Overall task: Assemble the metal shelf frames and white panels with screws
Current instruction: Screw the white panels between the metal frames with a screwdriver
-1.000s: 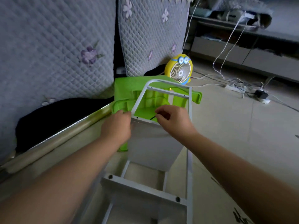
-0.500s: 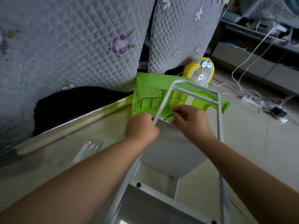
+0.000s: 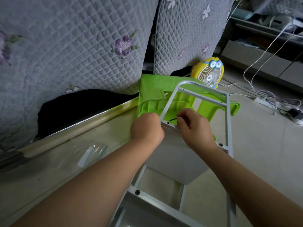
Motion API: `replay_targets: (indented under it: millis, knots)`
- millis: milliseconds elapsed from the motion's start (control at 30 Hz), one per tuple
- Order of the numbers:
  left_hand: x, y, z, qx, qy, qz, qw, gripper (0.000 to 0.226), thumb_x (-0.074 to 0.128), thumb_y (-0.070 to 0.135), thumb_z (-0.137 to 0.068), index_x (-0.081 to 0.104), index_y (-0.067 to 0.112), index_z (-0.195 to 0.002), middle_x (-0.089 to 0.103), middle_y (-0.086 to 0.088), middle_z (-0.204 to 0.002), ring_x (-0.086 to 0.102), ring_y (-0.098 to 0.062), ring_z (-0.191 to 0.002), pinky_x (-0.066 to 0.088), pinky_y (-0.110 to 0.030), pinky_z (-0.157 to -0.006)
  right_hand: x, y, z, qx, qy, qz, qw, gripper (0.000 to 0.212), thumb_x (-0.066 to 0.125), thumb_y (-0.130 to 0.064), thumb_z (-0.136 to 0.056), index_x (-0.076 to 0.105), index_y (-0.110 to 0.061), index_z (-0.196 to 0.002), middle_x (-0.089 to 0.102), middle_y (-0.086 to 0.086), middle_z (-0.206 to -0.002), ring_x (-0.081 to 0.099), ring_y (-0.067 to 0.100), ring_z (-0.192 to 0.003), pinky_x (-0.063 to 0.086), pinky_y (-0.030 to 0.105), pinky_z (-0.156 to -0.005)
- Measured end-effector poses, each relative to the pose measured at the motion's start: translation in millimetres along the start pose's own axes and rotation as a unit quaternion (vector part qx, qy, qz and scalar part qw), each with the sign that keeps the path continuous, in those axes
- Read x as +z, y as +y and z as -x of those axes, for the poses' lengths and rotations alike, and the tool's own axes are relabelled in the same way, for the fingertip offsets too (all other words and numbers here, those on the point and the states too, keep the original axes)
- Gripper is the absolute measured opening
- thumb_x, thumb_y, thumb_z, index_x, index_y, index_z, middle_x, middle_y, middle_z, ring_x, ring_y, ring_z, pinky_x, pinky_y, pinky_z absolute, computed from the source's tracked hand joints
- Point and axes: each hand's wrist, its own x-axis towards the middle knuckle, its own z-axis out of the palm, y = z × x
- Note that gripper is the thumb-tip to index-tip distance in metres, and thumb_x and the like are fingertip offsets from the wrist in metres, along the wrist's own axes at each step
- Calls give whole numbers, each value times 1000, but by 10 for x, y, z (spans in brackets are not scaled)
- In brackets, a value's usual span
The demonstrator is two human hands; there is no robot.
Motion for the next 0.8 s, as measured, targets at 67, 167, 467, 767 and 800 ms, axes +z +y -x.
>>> replay_targets:
  millis: [67,167,467,767,800]
  knots:
    - [-3,11,7,-2,6,-14,1000,16,56,20,-88,64,10,-98,64,-10,-100,60,-32,-98,36,-29,-64,-1,0,-4,-12,-1,4,1000,12,54,3,-85,63,5,-92,64,18,-83,60,29,-79,34,26,-63]
    - [-7,39,14,-4,9,-34,999,18,56,22,-89,64,11,-100,64,-10,-102,60,-32,-99,36,-29,-65,-19,-6,-3,-13,-4,3,1000,12,53,3,-85,63,6,-92,62,16,-82,49,20,-73,27,21,-60]
    - [-9,27,4,-8,4,-24,1000,21,58,25,-89,64,11,-103,65,-11,-102,61,-32,-98,38,-31,-64,-26,2,20,-4,-13,8,1000,10,53,3,-85,62,5,-88,49,1,-74,43,17,-70,25,22,-58]
    - [-9,59,52,14,1,20,1000,24,54,27,-90,64,6,-96,64,-15,-100,59,-35,-96,37,-31,-64,-44,47,106,-11,28,21,999,20,48,-8,-77,63,6,-81,61,16,-70,45,16,-65,23,20,-54]
    - [-8,69,57,9,5,14,1000,24,54,27,-90,64,7,-98,64,-14,-101,59,-35,-97,36,-31,-64,-49,43,114,-10,29,22,999,21,48,-8,-77,63,6,-80,61,15,-70,45,16,-64,23,19,-54]
